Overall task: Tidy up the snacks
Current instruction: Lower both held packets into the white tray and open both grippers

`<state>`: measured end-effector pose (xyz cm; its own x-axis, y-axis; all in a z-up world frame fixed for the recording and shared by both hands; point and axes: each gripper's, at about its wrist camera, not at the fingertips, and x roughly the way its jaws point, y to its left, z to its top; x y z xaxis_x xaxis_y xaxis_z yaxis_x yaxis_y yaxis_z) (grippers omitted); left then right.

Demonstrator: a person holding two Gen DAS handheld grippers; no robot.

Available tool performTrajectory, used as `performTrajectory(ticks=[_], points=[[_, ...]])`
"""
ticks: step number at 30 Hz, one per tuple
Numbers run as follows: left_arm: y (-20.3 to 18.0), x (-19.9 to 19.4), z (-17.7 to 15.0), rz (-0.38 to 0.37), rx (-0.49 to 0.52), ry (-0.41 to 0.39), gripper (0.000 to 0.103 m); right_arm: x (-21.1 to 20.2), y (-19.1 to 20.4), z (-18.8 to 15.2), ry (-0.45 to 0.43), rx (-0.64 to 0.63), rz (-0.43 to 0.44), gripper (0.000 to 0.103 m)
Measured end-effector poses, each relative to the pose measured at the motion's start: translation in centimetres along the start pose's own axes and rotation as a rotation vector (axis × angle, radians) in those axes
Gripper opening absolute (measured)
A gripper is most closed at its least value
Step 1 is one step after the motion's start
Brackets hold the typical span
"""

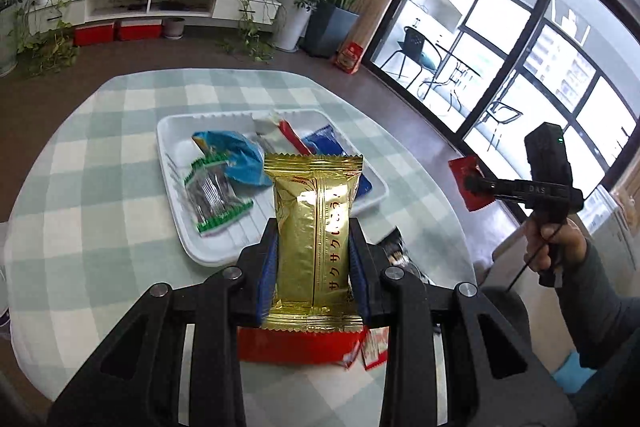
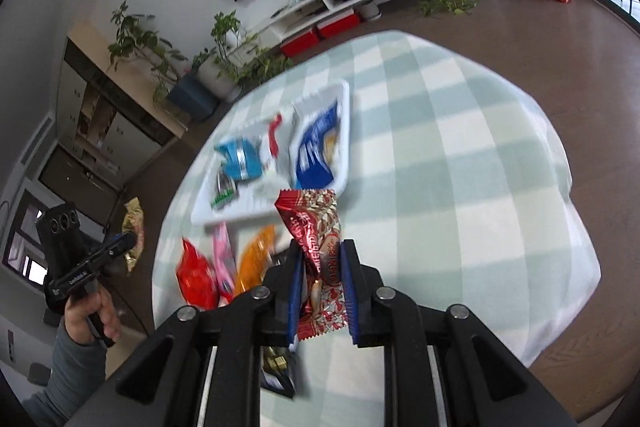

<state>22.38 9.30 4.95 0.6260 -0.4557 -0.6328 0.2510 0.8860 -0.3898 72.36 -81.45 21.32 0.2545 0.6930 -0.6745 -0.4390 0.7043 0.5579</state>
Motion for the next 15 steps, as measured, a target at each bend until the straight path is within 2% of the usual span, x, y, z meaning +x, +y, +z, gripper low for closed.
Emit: performTrajectory(ticks=[4, 7, 11, 15], points=[[0.5, 1.7, 3.2, 0.035, 0.001, 0.003, 0.029, 0.8, 2.9, 3.9, -0.054, -0.033, 0.031, 0.02], [1.0, 3.7, 4.6, 0.055, -0.006, 0.018, 0.029, 2.7, 4.9, 6.1, -0.056, -0.067, 0.041, 0.02], [1.6, 6.7, 5.0, 0.074, -0.025, 0.038, 0.029, 6.7, 6.8, 7.7, -0.024, -0.098, 0.037, 0.02], [2.2, 9.8, 4.2, 0.113, -0.008, 0.081, 0.029, 10.8, 6.8, 8.1, 0.022, -0.084, 0.015, 0.02]])
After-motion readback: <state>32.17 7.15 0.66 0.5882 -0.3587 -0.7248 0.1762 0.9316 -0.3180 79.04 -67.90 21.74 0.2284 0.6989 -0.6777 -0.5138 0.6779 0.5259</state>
